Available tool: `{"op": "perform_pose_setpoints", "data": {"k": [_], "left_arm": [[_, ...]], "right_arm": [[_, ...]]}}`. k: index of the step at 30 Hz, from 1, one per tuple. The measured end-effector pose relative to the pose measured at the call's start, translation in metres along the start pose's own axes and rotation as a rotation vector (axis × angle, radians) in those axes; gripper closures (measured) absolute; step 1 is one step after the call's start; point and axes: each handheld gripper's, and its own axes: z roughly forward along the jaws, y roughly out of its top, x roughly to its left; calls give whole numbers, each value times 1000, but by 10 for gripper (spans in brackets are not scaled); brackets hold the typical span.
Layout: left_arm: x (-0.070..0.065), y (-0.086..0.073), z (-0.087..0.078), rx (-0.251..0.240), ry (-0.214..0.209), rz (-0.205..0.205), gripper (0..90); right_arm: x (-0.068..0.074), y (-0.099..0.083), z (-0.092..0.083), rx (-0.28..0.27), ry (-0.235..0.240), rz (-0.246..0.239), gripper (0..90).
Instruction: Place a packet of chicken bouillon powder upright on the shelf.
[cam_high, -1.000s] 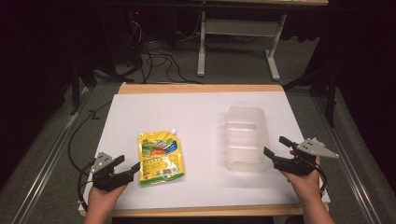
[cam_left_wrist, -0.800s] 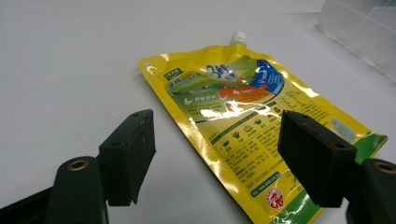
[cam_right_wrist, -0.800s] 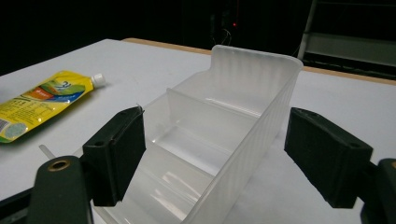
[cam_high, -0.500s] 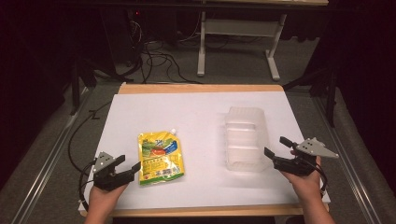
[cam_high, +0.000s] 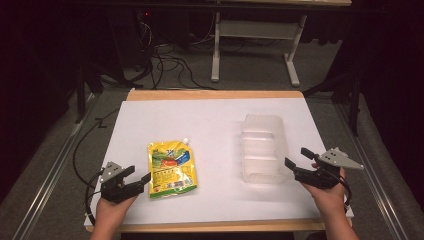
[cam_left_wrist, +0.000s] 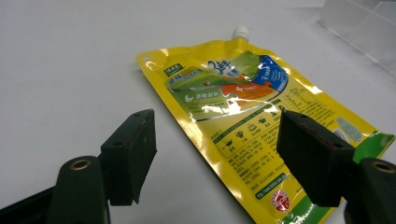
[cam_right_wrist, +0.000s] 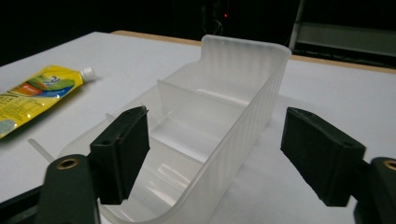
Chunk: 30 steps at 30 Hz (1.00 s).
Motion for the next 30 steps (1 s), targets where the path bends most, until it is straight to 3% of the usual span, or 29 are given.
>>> {"op": "perform_pose_setpoints", "data": {"k": [10,13,16,19,20,30], "left_arm": [[0,0,4,2,2,-2,316],[-1,0,6,3,-1,7,317],[-2,1,6,3,-5,13,317],[-3,1,5,0,-10,18,317],[-3,1,4,-1,-12,17,317],[-3,1,4,4,-15,17,317]], "right_arm": [[0,-2,10,40,4,24,334],[1,-4,20,100,16,57,419],[2,-5,25,134,16,60,465],[3,-5,30,183,23,69,572],[1,-3,27,185,17,61,643],[3,-3,23,203,41,35,730]]}}
